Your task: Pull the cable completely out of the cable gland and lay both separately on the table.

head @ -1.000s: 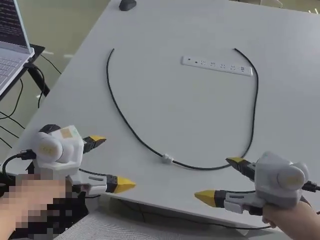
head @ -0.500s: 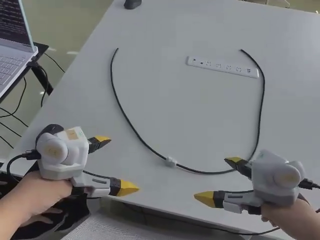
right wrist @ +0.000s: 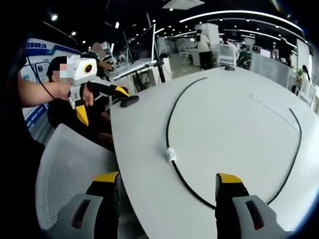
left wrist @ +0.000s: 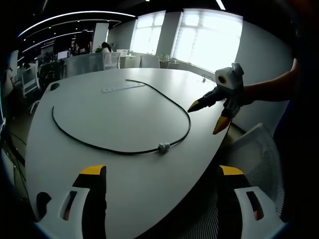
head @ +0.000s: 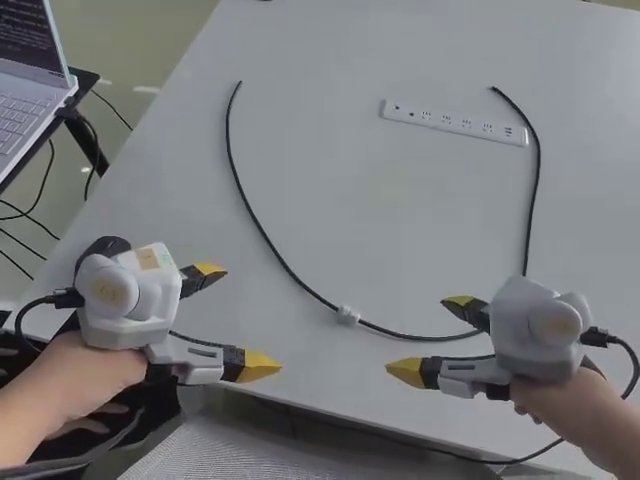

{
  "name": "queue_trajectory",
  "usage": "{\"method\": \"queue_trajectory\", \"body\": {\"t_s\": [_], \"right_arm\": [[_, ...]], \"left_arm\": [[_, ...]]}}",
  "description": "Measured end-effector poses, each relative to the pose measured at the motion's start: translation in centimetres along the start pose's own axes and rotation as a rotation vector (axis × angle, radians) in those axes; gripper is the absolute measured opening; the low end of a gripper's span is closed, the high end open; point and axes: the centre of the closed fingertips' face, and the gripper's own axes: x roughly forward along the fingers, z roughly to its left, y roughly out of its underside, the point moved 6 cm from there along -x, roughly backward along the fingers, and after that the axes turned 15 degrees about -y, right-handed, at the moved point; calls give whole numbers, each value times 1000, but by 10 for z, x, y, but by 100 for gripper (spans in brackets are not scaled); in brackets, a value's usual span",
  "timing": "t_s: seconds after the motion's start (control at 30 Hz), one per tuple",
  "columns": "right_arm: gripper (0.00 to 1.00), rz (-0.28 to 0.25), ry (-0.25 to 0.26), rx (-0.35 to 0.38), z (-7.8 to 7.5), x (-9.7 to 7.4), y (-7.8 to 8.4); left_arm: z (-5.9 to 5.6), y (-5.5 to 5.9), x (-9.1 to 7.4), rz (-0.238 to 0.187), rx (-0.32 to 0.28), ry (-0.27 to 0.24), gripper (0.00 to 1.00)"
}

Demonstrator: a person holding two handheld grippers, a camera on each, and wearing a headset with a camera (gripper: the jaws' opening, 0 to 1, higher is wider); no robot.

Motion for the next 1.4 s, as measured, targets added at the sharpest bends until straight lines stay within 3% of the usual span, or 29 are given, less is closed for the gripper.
{"method": "queue_trajectory", "body": {"t_s": [0.67, 0.83, 1.17, 1.4], "right_arm": [[57, 141, -19, -59, -19, 38, -15], [53, 204, -27, -89, -23, 52, -14], [43, 260, -51, -81, -29, 73, -15], [38, 344, -67, -128, -35, 90, -13]], "left_arm": [[3, 12, 4, 6, 9, 23, 91], [4, 19, 5, 23, 13, 35, 90], [13, 26, 7, 28, 10, 50, 89], [21, 34, 9, 34, 5, 60, 88]]}}
